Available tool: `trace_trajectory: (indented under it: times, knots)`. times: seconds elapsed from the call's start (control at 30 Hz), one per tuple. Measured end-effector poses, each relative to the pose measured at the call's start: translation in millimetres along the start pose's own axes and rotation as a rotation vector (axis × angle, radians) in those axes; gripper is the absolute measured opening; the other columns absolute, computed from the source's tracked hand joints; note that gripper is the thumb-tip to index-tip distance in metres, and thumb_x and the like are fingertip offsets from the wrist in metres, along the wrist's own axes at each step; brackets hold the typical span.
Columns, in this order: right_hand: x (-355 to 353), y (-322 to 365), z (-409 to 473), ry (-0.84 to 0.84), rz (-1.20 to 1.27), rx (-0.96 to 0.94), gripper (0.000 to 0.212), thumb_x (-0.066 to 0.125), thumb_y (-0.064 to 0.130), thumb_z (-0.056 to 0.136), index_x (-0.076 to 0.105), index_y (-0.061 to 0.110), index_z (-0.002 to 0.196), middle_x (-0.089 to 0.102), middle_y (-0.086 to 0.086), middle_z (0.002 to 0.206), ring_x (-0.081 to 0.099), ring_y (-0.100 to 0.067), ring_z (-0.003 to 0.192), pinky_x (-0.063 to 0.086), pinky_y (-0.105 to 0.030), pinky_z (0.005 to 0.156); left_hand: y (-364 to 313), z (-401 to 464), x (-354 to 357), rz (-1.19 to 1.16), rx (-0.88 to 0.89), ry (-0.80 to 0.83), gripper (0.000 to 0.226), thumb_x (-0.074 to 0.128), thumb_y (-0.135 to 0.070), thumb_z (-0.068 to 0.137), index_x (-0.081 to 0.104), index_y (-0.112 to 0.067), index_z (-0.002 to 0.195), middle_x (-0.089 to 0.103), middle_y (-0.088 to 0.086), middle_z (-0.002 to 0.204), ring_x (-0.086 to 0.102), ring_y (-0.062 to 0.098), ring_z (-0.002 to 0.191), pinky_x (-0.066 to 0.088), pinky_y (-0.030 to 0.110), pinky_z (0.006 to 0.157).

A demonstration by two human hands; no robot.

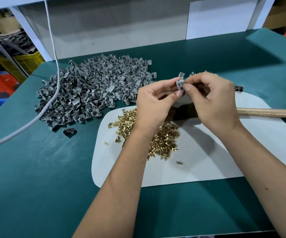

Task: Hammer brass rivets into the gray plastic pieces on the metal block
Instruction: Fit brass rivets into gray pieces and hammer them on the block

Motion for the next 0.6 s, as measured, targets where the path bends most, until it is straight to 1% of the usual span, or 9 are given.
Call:
trace_trajectory:
  times: [0.07,0.1,0.2,0.3,0.37,0.6]
  knots:
    - [-0.2,1.2,0.2,0.011,-0.008,-0.018,0.007,0.070,0.010,0.092,0.076,0.009,0.096,0.072,0.003,0.091,0.065,-0.008,0.086,0.050,-0.017,0.081,0.8,0.2,-1.0,-0.034,-0.019,0.025,0.032,0.075,0.012,0.083,0.074,-0.001,0.113,0.079,0.011,0.097,0.074,0.021,0.092,0.061,0.040,0.092]
    - [-0.8,2.0,0.4,0.016,-0.020,-0.041,0.007,0.069,0.009,0.092,0.076,0.008,0.095,0.072,0.001,0.090,0.066,-0.010,0.085,0.051,-0.020,0.080,1.6,0.3,-1.4,-0.056,-0.032,0.045,0.032,0.073,0.012,0.085,0.074,-0.002,0.113,0.079,0.009,0.093,0.074,0.021,0.088,0.062,0.038,0.089]
    - [-3.5,4.1,1.3,0.033,-0.063,-0.112,0.009,0.068,0.008,0.093,0.076,0.004,0.093,0.073,-0.005,0.088,0.067,-0.018,0.082,0.055,-0.034,0.076,2.3,0.4,-2.6,-0.093,-0.064,0.073,0.035,0.071,0.011,0.087,0.072,-0.005,0.118,0.075,0.006,0.080,0.073,0.018,0.077,0.061,0.030,0.079]
    - [-5.9,5.7,1.6,0.049,-0.106,-0.159,0.008,0.069,0.007,0.092,0.076,0.003,0.091,0.073,-0.008,0.086,0.067,-0.023,0.079,0.054,-0.040,0.072,1.6,0.4,-3.2,-0.135,-0.100,0.082,0.035,0.071,0.011,0.087,0.070,0.002,0.121,0.077,0.012,0.085,0.074,0.020,0.074,0.062,0.029,0.074]
    - [-6.9,7.3,1.5,0.053,-0.122,-0.179,0.006,0.070,0.005,0.090,0.075,0.003,0.089,0.072,-0.008,0.084,0.066,-0.023,0.077,0.053,-0.039,0.071,0.8,0.1,-3.3,-0.160,-0.121,0.091,0.034,0.070,0.013,0.087,0.069,0.006,0.120,0.077,0.014,0.087,0.074,0.021,0.074,0.062,0.029,0.071]
    - [-7.3,6.3,1.8,0.075,-0.134,-0.165,0.005,0.070,0.005,0.086,0.075,0.005,0.086,0.072,-0.005,0.081,0.065,-0.019,0.075,0.052,-0.034,0.070,0.7,-1.0,-4.4,-0.150,-0.139,0.100,0.033,0.070,0.016,0.085,0.068,0.011,0.117,0.077,0.016,0.089,0.075,0.023,0.076,0.064,0.030,0.075]
Point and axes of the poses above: each hand's wrist, its own z-axis towards the middle knuckle, its own x-axis out of the palm, y = z × x, the point moved 3 cm from there along z, towards the middle knuckle
